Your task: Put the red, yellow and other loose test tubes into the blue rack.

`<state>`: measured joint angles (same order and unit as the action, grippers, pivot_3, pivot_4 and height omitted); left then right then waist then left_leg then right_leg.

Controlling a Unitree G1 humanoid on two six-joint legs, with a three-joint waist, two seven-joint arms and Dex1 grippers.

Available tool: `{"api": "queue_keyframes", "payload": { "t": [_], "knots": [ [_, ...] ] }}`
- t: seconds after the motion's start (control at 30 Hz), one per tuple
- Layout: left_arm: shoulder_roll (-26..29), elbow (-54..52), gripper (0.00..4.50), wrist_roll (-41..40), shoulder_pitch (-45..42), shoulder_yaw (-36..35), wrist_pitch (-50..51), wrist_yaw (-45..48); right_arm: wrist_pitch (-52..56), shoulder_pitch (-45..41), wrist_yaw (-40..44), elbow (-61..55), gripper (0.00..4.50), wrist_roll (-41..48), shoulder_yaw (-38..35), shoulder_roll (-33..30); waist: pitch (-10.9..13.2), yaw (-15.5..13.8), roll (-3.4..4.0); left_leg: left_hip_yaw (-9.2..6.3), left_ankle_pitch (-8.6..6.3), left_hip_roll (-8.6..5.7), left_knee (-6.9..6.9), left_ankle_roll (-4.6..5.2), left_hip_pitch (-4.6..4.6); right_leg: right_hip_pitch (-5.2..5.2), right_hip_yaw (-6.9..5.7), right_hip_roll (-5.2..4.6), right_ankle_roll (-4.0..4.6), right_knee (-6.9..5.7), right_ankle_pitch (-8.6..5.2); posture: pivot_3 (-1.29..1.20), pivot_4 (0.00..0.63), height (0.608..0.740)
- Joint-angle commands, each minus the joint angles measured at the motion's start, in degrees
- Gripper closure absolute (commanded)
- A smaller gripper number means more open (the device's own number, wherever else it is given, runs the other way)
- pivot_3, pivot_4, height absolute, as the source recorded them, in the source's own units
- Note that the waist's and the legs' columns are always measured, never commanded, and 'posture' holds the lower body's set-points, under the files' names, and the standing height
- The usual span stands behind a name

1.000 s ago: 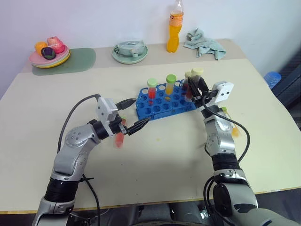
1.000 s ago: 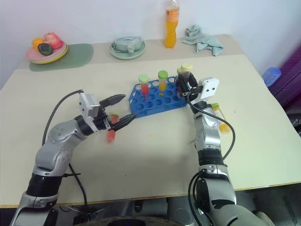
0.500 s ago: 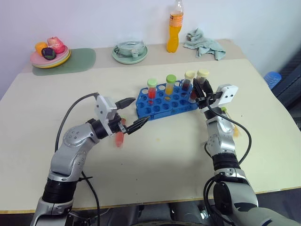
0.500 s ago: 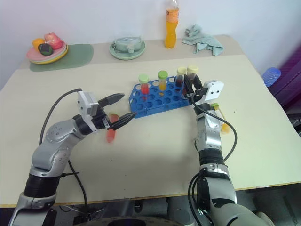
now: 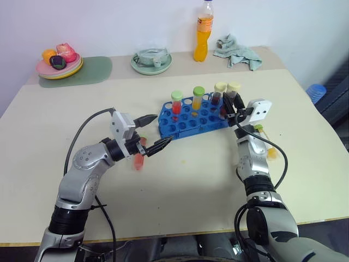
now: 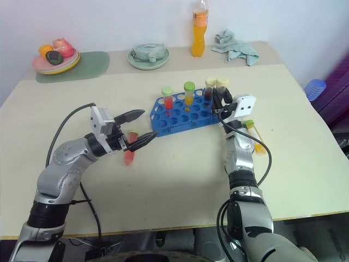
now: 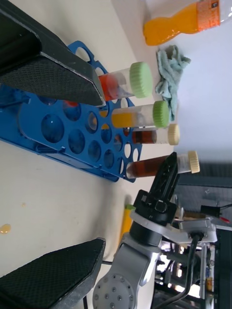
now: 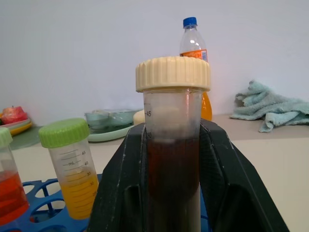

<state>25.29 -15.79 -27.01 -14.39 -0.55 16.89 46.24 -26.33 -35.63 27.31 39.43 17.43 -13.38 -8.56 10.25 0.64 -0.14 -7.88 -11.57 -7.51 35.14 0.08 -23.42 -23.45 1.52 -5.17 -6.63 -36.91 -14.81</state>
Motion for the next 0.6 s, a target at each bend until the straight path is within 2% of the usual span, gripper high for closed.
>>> {"api": "queue_keyframes", "payload": {
  "t": [0.03,0.13,0.33,0.37,0.4,0.6],
  "knots": [
    [0.57,-0.9,0.0,-0.53,-0.38,-1.09,-1.26,0.52,-1.88,-1.44,-2.03,2.99,3.72,-0.65,-1.23,-0.68,0.0,0.05,0.0,0.0,0.01,0.0,0.0,-0.01,0.02,0.02,0.0,0.0,0.0,0.0,0.0,0.0,0.15,0.74],
    [0.82,-1.22,0.0,-0.61,-0.07,-1.36,-1.18,0.47,-1.22,-1.08,1.97,2.36,3.72,2.53,-1.53,0.2,0.0,0.06,0.0,0.0,0.02,0.0,0.01,-0.04,0.06,0.04,0.0,0.0,0.0,-0.05,0.0,0.0,0.15,0.74],
    [0.82,-0.78,0.0,-0.39,-0.12,-1.3,-1.35,0.49,-4.5,-0.03,1.7,1.26,0.76,1.07,-1.27,-0.13,0.0,0.3,0.0,0.0,0.03,0.02,-0.09,-0.04,0.06,-0.03,0.02,0.02,0.05,-0.06,-0.02,0.0,0.15,0.74],
    [0.77,-0.67,0.0,-0.33,-0.17,-1.24,-1.4,0.49,-4.76,0.3,1.68,0.86,0.3,0.66,-1.03,-0.2,0.0,0.31,0.0,0.0,0.02,0.03,-0.12,-0.04,0.06,-0.06,0.02,0.02,0.07,-0.06,-0.03,0.0,0.15,0.74],
    [0.71,-0.51,0.0,-0.24,-0.23,-1.16,-1.49,0.5,-5.14,0.7,1.67,0.41,0.04,0.06,-0.69,-0.42,0.0,0.31,0.0,0.0,0.02,0.05,-0.13,-0.05,0.06,-0.06,0.02,0.04,0.09,-0.06,-0.04,0.0,0.15,0.74],
    [-0.26,1.15,0.0,0.23,-0.31,-0.47,-3.04,0.86,-2.05,5.15,2.32,-9.39,0.04,-1.46,1.23,-3.92,0.01,0.15,0.01,0.0,0.0,0.08,-0.11,-0.08,0.05,-0.06,0.02,0.07,0.11,-0.06,-0.06,0.0,0.15,0.74]
  ]
}}
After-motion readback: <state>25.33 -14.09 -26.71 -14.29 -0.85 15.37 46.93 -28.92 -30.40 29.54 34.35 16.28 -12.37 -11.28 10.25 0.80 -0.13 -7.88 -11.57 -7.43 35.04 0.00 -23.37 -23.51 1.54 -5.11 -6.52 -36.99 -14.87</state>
